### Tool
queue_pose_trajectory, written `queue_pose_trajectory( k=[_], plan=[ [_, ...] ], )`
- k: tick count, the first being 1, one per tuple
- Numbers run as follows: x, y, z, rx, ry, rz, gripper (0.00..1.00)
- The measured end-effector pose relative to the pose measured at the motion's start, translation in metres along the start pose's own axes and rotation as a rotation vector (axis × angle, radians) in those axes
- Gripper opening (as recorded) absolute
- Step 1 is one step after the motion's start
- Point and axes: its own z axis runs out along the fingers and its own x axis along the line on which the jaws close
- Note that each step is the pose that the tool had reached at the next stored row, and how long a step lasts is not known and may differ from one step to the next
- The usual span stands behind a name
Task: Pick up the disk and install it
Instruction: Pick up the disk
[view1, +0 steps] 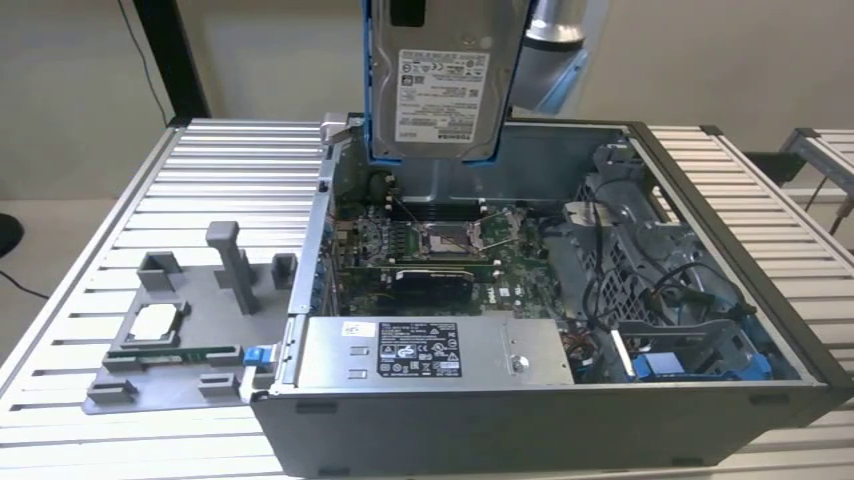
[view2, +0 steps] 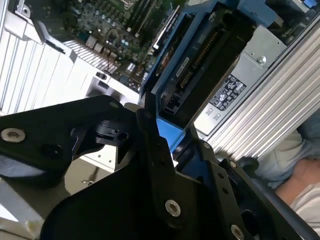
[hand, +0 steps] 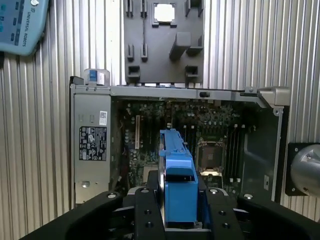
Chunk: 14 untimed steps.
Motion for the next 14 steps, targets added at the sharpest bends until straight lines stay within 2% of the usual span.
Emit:
queue_pose_trajectory(
  k=[14],
  plan=[
    [0.0509,-0.0167,-0.0024,-0.0098,0.0,0.001,0.0]
  ],
)
